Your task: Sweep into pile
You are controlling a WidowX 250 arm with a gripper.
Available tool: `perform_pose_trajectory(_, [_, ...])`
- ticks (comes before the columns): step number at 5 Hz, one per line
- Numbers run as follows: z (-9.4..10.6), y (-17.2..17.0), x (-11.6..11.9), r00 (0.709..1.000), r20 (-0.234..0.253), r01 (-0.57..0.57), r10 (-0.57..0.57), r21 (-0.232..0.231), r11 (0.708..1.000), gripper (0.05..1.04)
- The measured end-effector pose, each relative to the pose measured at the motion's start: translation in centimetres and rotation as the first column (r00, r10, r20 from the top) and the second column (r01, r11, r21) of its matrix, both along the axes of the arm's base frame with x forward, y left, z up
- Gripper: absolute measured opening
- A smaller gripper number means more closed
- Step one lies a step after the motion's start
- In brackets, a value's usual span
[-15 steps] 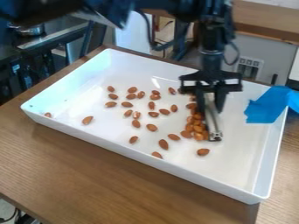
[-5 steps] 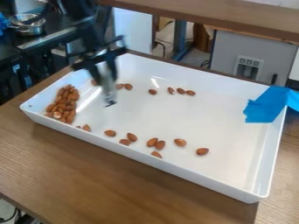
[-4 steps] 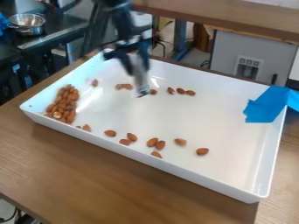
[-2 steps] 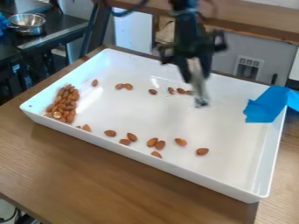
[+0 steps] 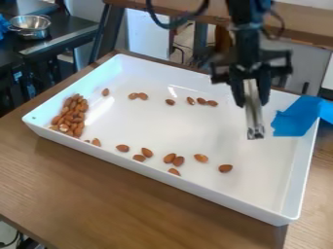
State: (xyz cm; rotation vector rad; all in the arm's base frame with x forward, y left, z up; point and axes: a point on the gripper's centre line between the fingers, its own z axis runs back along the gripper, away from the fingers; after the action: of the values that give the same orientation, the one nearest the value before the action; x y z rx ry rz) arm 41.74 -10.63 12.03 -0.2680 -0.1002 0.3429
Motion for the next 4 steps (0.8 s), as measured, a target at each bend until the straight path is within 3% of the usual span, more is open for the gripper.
perform_pose_trajectory(1, [-2.5, -1.6, -1.2, 0.999, -0.005, 0.054, -0.054, 0.057, 0.997, 0.370])
perform_pose_trajectory(2, [-5.0, -1.9, -1.7, 0.996, -0.046, 0.085, -0.081, 0.095, 0.992, 0.370])
perform_pose_trajectory(4, [-5.8, -0.9, -2.8, 0.991, -0.077, 0.120, -0.113, 0.098, 0.988, 0.370])
